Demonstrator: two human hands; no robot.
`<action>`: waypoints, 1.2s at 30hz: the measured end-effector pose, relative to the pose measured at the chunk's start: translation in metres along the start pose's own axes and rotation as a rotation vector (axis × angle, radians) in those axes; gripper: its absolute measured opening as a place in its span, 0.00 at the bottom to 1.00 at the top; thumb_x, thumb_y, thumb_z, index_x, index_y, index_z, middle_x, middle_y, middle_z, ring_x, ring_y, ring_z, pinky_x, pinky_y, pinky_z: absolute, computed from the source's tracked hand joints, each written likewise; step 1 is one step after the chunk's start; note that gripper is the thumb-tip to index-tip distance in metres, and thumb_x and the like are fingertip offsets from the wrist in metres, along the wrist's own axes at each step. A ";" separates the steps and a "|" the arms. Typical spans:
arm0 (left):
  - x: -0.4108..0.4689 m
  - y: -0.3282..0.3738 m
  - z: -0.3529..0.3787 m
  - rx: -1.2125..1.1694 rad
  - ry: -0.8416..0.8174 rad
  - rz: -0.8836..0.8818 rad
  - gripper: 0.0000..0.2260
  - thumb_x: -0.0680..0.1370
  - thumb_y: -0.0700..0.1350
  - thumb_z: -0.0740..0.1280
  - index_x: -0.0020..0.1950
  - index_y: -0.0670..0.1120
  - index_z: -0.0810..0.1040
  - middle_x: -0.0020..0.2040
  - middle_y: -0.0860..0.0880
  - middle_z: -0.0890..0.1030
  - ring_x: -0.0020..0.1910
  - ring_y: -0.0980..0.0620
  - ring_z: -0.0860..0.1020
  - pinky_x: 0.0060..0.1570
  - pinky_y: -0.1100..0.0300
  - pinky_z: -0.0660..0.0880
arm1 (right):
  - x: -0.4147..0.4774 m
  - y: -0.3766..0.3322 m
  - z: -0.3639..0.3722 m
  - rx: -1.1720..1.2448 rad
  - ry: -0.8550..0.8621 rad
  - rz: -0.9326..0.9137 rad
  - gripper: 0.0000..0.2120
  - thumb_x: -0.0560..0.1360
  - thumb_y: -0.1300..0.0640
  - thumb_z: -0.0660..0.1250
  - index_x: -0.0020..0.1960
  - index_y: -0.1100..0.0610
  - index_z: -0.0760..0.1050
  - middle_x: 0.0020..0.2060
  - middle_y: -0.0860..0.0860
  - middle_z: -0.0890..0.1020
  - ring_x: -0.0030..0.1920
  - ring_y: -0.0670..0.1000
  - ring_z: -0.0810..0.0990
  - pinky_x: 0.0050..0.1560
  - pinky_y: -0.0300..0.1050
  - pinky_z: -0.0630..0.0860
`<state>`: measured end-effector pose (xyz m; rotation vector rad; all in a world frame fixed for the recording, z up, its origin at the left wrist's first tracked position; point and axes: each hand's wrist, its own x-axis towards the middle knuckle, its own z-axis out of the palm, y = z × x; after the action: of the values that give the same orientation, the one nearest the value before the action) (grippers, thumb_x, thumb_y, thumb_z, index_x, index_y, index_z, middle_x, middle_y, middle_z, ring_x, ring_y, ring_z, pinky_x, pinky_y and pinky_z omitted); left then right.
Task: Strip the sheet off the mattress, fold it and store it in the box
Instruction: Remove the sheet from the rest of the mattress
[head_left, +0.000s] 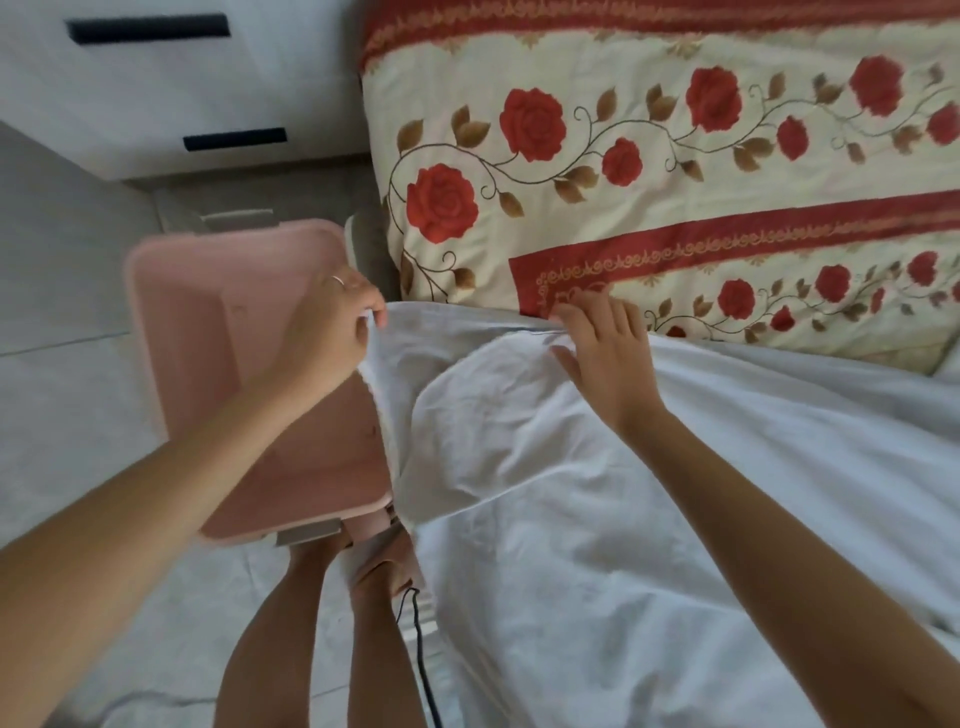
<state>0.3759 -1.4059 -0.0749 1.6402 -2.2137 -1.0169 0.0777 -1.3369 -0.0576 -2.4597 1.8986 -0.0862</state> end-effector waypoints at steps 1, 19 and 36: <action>-0.005 0.011 0.007 0.003 0.040 0.024 0.12 0.69 0.27 0.62 0.40 0.44 0.78 0.44 0.47 0.75 0.46 0.49 0.73 0.43 0.62 0.66 | -0.008 0.002 0.001 -0.016 -0.004 -0.021 0.13 0.73 0.56 0.64 0.56 0.57 0.70 0.50 0.55 0.78 0.49 0.56 0.77 0.53 0.46 0.66; 0.014 0.112 0.077 0.165 -0.095 0.197 0.14 0.72 0.53 0.70 0.54 0.48 0.79 0.65 0.47 0.69 0.66 0.46 0.63 0.63 0.50 0.56 | -0.056 0.095 -0.029 -0.016 -0.452 0.644 0.25 0.73 0.71 0.55 0.69 0.58 0.66 0.66 0.57 0.70 0.65 0.60 0.68 0.64 0.57 0.63; 0.063 0.135 0.089 0.138 -0.246 0.389 0.13 0.73 0.54 0.59 0.36 0.48 0.76 0.34 0.52 0.74 0.38 0.51 0.73 0.44 0.57 0.55 | -0.076 0.193 -0.036 0.311 -0.281 1.064 0.06 0.78 0.61 0.59 0.50 0.58 0.75 0.39 0.51 0.78 0.41 0.55 0.77 0.39 0.44 0.75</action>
<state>0.2019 -1.4076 -0.0703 1.1068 -2.6753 -1.0175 -0.1299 -1.3118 -0.0355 -0.9903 2.4978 0.0014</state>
